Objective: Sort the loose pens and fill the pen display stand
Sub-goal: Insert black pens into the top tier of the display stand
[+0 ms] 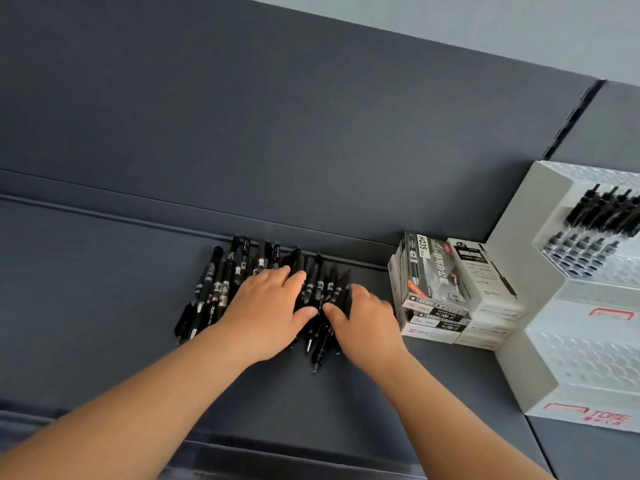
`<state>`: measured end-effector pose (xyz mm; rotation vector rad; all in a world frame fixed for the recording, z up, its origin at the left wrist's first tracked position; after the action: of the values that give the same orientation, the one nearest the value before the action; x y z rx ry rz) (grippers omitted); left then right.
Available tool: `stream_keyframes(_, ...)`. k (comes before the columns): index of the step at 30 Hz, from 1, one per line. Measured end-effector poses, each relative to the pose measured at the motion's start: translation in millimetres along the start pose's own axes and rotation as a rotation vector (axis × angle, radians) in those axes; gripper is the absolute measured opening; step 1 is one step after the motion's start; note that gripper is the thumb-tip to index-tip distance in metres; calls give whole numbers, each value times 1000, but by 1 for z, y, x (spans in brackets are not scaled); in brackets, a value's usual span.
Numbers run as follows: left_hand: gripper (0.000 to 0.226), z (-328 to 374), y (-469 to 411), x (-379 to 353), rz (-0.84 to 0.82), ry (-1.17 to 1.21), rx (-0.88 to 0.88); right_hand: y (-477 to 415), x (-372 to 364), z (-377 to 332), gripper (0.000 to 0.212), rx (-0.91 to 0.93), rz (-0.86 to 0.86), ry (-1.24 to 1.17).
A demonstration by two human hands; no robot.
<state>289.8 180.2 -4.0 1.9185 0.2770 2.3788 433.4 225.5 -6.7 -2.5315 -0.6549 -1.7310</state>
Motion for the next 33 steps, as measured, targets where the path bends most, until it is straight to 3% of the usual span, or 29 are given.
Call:
stream_keyframes(7, 64, -5, -3, -17, -24, -53, -21, -13, -10, -15, 54, 47, -21, -225)
stream_keyframes(14, 70, -8, -3, -20, -23, -38, -25, -27, -10, -24, 79, 31, -124, -524)
stream_keyframes(22, 65, -7, -3, -21, -48, -35, -19, -33, -7, -19, 60, 4, -157, -591)
stream_keyframes(30, 64, -7, -3, -20, -68, -29, -8, -28, 3, -14, 30, 51, -186, -849)
stream_keyframes(33, 63, -4, -3, -14, -30, 40, -3, -23, 12, -14, 35, 125, -213, -933)
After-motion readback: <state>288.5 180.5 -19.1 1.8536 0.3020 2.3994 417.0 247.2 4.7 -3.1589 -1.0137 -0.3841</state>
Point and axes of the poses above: each hand's wrist, its own y-axis away from the middle knuckle, its own x-axis out of the back of the hand, z = x × y, the point moved 3 cm from there along -y, towards the middle knuckle, and after that the axes turned 13 degrees about -z, right-handed, at the moved point
